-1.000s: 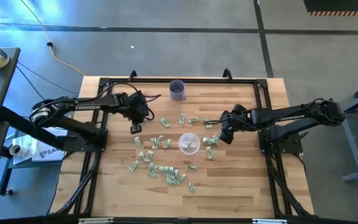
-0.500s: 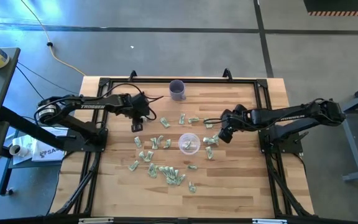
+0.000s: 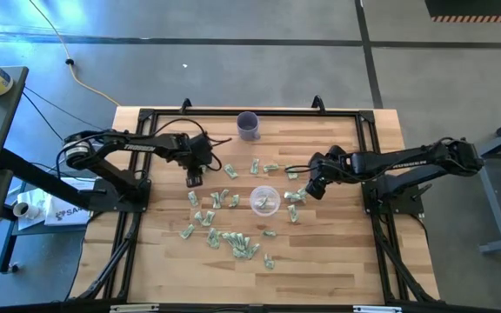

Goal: Pick and place Stevia / Truvia into bins
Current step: Put the stevia packet into the transparent container

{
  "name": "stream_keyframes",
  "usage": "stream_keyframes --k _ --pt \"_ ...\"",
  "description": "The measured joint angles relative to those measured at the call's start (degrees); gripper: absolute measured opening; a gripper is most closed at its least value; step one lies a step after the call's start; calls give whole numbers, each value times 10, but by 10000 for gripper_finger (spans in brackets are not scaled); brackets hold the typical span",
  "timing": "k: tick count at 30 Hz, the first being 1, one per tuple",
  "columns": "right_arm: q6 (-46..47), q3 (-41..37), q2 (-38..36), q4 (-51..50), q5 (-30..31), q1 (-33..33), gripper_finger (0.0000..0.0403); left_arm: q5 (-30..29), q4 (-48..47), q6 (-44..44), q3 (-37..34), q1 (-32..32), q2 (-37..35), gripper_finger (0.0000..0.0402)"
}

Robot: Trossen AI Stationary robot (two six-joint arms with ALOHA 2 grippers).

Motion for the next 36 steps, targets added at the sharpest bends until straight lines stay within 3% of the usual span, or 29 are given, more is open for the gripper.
stream_keyframes --k 9,16,20,23,27,32,36 --pt "0 0 0 0 -5 0 261 -8 -69 -55 2 1 -14 22" --pt "40 0 0 -4 -13 2 261 24 -194 -133 43 -8 -79 41" --pt "62 0 0 -6 -29 12 261 75 -203 -168 74 -41 -153 22" --pt "79 0 0 -6 -58 35 261 126 -148 -226 96 -70 -191 22" --pt "114 0 0 -6 -53 92 261 142 -43 -289 124 -128 -182 22" --pt "181 0 0 -6 -39 176 261 130 126 -314 168 -203 -94 22" --pt "242 0 0 -7 -18 233 261 105 130 -297 227 -230 8 24"
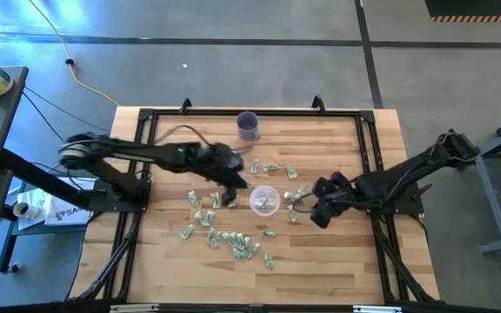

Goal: Pick and place Stevia / Truvia into bins
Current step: Put the stevia packet into the transparent container

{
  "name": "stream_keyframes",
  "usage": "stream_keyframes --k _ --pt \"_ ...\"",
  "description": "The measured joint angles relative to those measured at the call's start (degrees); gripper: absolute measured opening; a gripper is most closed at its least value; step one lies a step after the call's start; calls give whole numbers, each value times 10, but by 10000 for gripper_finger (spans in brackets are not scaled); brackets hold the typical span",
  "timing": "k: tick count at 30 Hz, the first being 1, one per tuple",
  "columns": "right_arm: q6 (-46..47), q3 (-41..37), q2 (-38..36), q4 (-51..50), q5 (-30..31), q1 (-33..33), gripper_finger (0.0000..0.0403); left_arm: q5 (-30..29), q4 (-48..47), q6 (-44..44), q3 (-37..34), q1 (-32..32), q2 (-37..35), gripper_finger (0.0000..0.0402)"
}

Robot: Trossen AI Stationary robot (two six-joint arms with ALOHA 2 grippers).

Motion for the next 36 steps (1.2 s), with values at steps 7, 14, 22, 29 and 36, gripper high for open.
stream_keyframes --k 7,14,22,29,36 --pt "71 0 0 -13 22 52 261 0 -3 21 107 -22 142 40" --pt "83 0 0 -19 33 59 261 16 -36 24 146 -21 201 57" --pt "-64 0 0 10 69 43 261 -35 -133 9 148 -21 166 201" --pt "-135 0 0 42 77 -39 261 -198 -403 43 105 -5 43 235" --pt "-265 0 0 50 27 -109 261 -127 -313 143 -82 115 -51 221"
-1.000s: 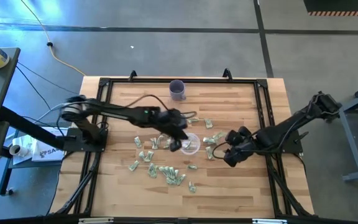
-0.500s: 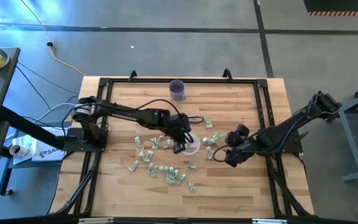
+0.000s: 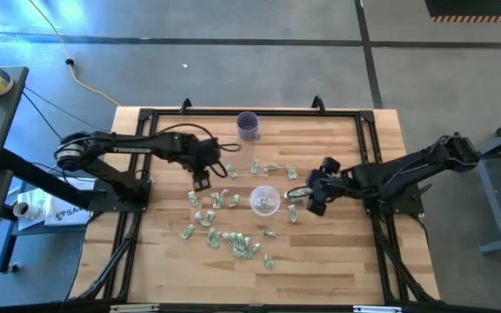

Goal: Pick and place Stevia / Truvia into bins
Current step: Put the stevia packet into the transparent container

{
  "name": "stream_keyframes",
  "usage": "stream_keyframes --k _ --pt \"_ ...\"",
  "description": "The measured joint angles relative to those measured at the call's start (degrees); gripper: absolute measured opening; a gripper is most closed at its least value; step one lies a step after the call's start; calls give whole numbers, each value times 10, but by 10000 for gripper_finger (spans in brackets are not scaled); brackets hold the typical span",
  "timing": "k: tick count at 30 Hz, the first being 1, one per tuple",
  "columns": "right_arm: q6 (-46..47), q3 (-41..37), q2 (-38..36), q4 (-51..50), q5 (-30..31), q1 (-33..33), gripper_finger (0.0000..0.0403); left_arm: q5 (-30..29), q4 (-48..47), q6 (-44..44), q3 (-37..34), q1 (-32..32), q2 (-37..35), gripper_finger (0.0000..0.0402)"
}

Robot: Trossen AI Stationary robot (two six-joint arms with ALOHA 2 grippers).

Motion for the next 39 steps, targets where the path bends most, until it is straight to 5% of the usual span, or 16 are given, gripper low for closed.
stream_keyframes --k 6,13,19,25,29,35,39 --pt "-18 0 0 -1 -19 -24 261 34 81 72 -95 87 6 232" --pt "-24 0 0 0 -20 -39 261 48 105 165 -99 162 33 247" --pt "-24 0 0 -2 -19 -49 261 109 96 175 -97 187 80 208" --pt "11 0 0 -32 -15 -49 261 63 116 162 -97 160 104 108" --pt "123 0 0 -94 -15 -47 261 62 134 109 -90 141 99 21" --pt "140 0 -28 -114 18 26 261 169 171 -69 -37 69 53 34" --pt "200 0 -61 -154 24 94 261 137 242 -172 36 -44 21 20"
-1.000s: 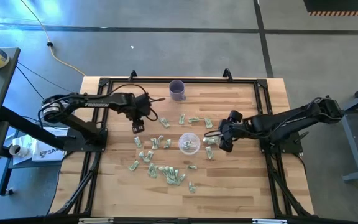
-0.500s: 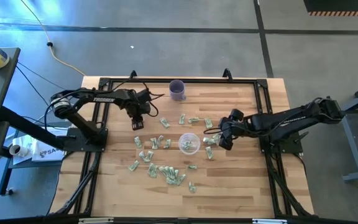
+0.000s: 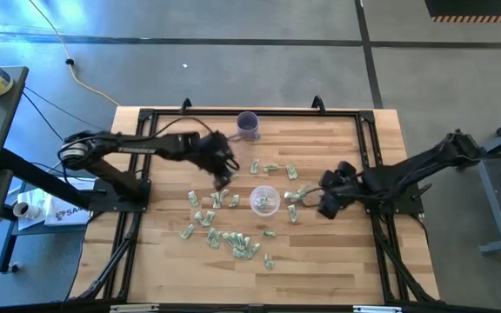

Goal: Pick and place Stevia / Truvia into bins
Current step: Put the stevia packet into the transparent container

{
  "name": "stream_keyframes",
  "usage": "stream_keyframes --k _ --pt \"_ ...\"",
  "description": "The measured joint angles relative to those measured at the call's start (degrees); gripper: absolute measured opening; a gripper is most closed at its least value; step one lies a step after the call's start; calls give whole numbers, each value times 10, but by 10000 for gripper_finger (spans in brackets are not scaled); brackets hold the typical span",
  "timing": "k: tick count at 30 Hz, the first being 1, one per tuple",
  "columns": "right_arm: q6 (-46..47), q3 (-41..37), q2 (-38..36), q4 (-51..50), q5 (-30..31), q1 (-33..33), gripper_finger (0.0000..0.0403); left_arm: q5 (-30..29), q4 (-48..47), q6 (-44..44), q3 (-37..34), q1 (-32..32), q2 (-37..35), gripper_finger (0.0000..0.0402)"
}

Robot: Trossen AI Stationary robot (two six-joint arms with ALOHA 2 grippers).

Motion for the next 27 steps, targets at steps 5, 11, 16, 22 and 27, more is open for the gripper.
stream_keyframes --k 5,11,16,22,27 --pt "83 0 -27 -24 11 68 261 -82 49 -38 116 -105 48 22" --pt "91 0 -26 -18 44 87 261 -99 21 -37 192 -121 197 43" --pt "63 0 -26 -10 49 87 261 -87 -49 -73 238 -127 251 137" --pt "-23 0 -22 53 59 77 261 -160 -273 -67 343 -139 220 240" --pt "-185 0 26 99 22 11 261 -263 -436 -50 347 -190 147 245"
